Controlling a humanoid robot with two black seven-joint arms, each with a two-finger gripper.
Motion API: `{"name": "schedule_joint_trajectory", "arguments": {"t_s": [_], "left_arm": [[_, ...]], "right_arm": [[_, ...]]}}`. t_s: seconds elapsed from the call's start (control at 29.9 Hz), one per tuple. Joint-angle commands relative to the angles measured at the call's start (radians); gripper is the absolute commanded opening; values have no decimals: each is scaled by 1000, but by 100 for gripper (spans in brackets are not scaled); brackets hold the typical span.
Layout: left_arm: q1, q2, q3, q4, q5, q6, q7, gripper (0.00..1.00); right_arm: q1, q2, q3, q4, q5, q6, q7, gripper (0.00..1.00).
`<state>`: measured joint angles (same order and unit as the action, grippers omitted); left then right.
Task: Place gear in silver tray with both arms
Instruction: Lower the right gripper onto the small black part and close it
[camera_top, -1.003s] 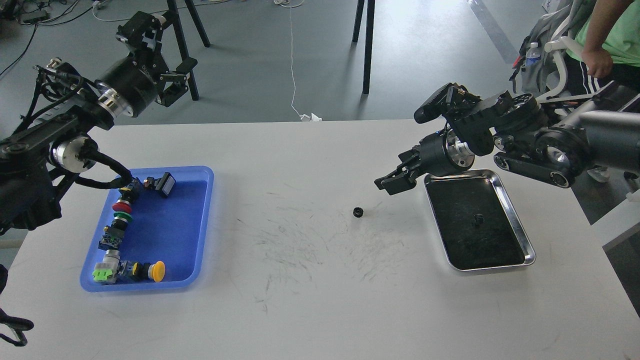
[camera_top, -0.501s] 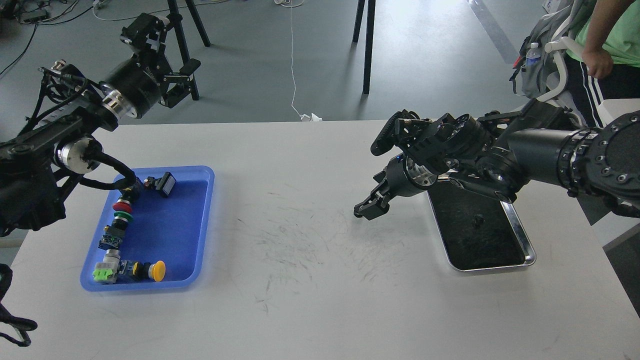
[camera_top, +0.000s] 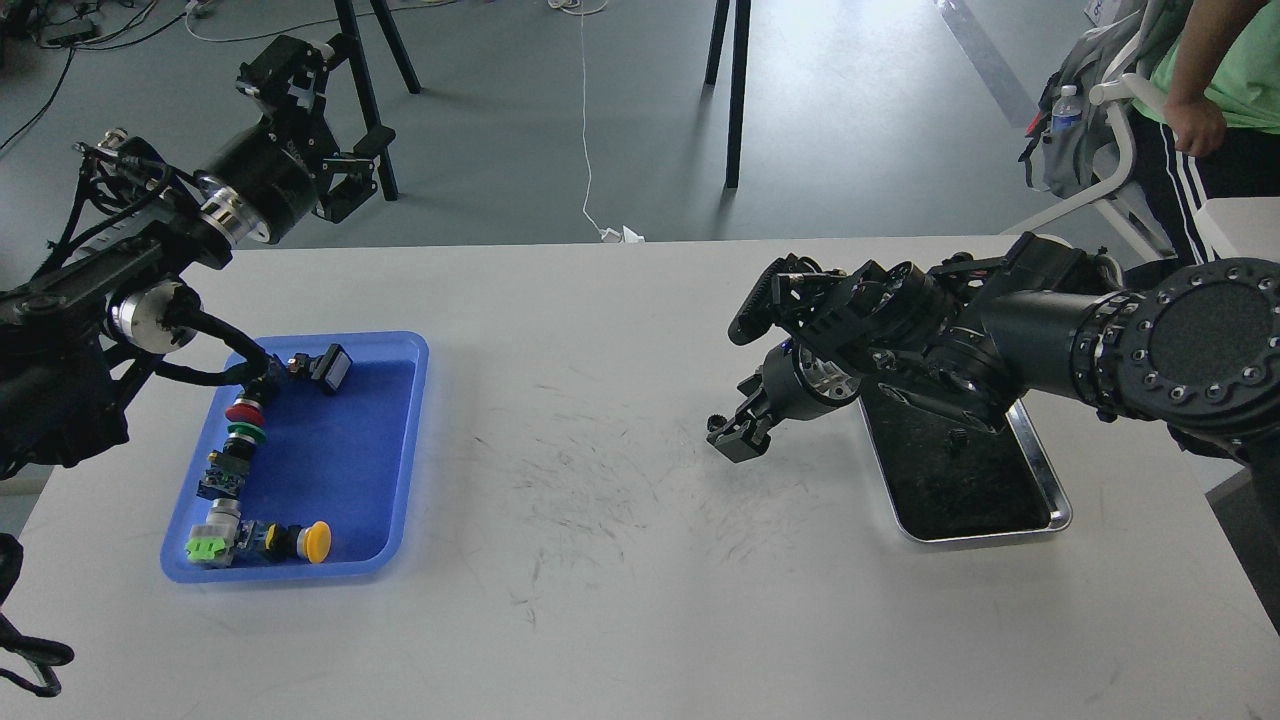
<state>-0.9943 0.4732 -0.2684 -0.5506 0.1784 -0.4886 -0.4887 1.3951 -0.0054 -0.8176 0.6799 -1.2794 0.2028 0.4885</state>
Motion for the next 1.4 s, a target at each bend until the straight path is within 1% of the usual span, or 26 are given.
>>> {"name": "schedule_joint_trajectory", "arguments": {"t_s": [0.0, 0.3, 0.53, 0.87, 1.07, 1.37], "left_arm": [[0, 1, 0, 0, 0, 0, 0, 99], [0, 2, 0, 0, 0, 0, 0, 99], [0, 4, 0, 0, 0, 0, 0, 99], [0, 12, 1, 0, 3, 0, 0, 99], [0, 13, 1, 0, 1, 0, 0, 99], [2, 18, 0, 0, -4, 0, 0, 99]], "right_arm": [[-4, 5, 0, -5, 0, 0, 0, 67], [-19, 5, 3, -37, 2, -2, 0, 67], [-50, 5, 12, -89, 5, -3, 0, 66], [-31, 5, 17, -77, 17, -3, 0, 66], [-42, 5, 78, -68, 18, -3, 0, 67], [-51, 5, 84, -63, 18, -8, 0, 67]]}}
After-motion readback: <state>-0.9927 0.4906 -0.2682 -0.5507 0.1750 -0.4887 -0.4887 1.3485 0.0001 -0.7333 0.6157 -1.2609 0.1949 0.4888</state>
